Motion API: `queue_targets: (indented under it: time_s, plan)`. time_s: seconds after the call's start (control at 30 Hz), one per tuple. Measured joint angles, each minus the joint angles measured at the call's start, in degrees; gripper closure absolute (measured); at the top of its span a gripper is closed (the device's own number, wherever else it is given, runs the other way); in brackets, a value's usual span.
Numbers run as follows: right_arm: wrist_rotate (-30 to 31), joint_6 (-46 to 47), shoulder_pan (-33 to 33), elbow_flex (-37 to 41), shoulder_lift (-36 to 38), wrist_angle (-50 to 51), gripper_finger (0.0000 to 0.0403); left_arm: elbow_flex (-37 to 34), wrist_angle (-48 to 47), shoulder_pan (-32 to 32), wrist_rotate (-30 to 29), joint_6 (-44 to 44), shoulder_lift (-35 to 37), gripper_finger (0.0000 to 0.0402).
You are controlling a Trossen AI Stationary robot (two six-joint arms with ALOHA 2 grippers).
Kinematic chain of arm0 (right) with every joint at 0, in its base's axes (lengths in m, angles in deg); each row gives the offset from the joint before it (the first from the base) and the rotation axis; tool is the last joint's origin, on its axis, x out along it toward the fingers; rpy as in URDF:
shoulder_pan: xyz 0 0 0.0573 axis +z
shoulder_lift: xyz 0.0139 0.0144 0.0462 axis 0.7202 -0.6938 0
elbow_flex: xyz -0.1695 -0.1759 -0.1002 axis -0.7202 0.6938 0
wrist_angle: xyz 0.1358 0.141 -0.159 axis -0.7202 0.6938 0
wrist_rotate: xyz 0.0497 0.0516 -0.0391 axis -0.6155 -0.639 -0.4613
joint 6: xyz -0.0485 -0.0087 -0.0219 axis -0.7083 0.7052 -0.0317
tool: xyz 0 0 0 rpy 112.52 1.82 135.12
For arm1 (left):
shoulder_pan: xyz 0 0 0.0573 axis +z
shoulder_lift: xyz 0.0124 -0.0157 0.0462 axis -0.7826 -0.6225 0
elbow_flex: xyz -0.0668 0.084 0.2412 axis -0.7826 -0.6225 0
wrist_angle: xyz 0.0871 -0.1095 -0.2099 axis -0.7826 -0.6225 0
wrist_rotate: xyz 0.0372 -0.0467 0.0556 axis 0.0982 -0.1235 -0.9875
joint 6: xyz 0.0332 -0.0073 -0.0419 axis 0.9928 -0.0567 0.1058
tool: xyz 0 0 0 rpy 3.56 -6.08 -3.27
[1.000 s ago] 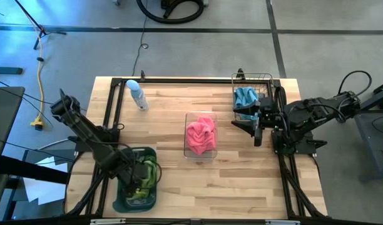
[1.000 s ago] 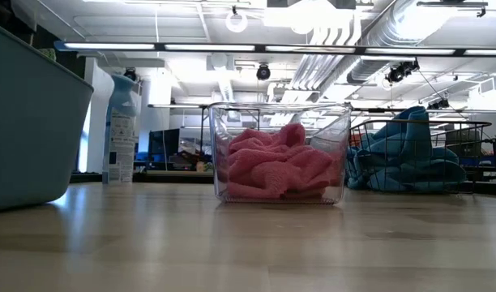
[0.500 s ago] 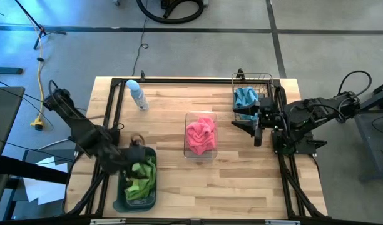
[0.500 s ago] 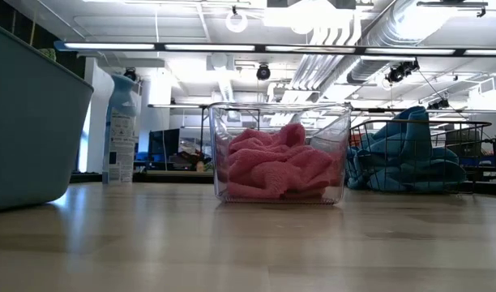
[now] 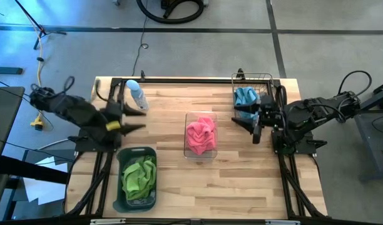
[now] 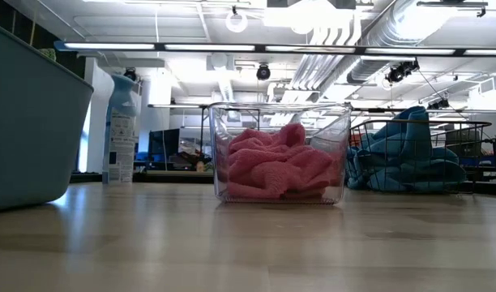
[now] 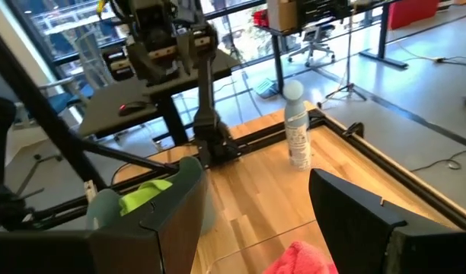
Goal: Sort microfiber towel by color & place in baskets
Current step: Return to Home Position
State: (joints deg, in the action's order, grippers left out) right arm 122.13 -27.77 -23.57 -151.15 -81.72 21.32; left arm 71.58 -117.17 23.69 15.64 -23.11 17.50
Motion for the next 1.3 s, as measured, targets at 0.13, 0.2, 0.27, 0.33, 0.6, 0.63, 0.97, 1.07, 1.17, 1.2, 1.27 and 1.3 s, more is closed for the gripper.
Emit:
queue_targets:
  time_s: [0.13, 0.2, 0.27, 0.33, 0.6, 0.63, 0.97, 1.07, 1.17, 1.2, 1.27, 1.3]
  plan:
    - [2.4, -0.2, 0.0, 0.0, 0.0, 0.0, 0.0169, -6.3, 10.5, 5.6, 2.2, 4.6, 7.0, 0.0232]
    - [3.7, -1.0, 0.0, 0.0, 0.0, 0.0, 0.0169, -10.2, 16.2, 8.0, 4.2, 5.4, 10.1, 0.0239]
    - [5.3, -2.1, 0.0, 0.0, 0.0, 0.0, 0.0169, -13.9, 21.4, 9.9, 5.6, 5.5, 12.6, 0.0247]
    - [6.7, -3.2, 0.0, 0.0, 0.0, 0.0, 0.0169, -17.3, 24.7, 11.4, 6.3, 5.4, 14.5, 0.0256]
    - [7.3, -8.8, -4.4, 0.0, 1.6, 5.7, 0.0169, -24.3, 30.9, 15.4, 3.2, 0.7, 17.2, 0.0292]
    - [6.9, -8.8, -5.4, 0.0, 2.0, 7.4, 0.0169, -24.5, 30.9, 15.8, 2.3, 0.2, 17.2, 0.0294]
    - [-9.6, -16.3, -16.6, 0.0, 5.3, 10.9, 0.0169, -24.5, 31.1, 18.2, 0.3, -1.6, 17.2, 0.0298]
    - [-13.1, -18.1, -19.5, 0.0, 5.2, 9.9, 0.017, -24.5, 30.8, 18.8, 0.5, -1.4, 17.2, 0.0298]
    - [-17.0, -19.0, -22.0, 0.0, 4.8, 8.4, 0.0181, -24.5, 30.2, 19.8, 0.7, 1.2, 17.2, 0.0298]
    - [-18.1, -19.4, -22.7, 0.0, 4.7, 7.7, 0.019, -24.5, 30.1, 20.1, 0.7, 2.2, 17.3, 0.0298]
    - [-20.5, -19.9, -23.9, 0.0, 4.4, 6.1, 0.0219, -24.5, 29.7, 20.5, 0.7, 4.5, 17.8, 0.0298]
    - [-21.6, -20.2, -24.5, 0.0, 4.2, 4.9, 0.0239, -24.5, 29.3, 20.8, 0.8, 5.6, 18.0, 0.0298]
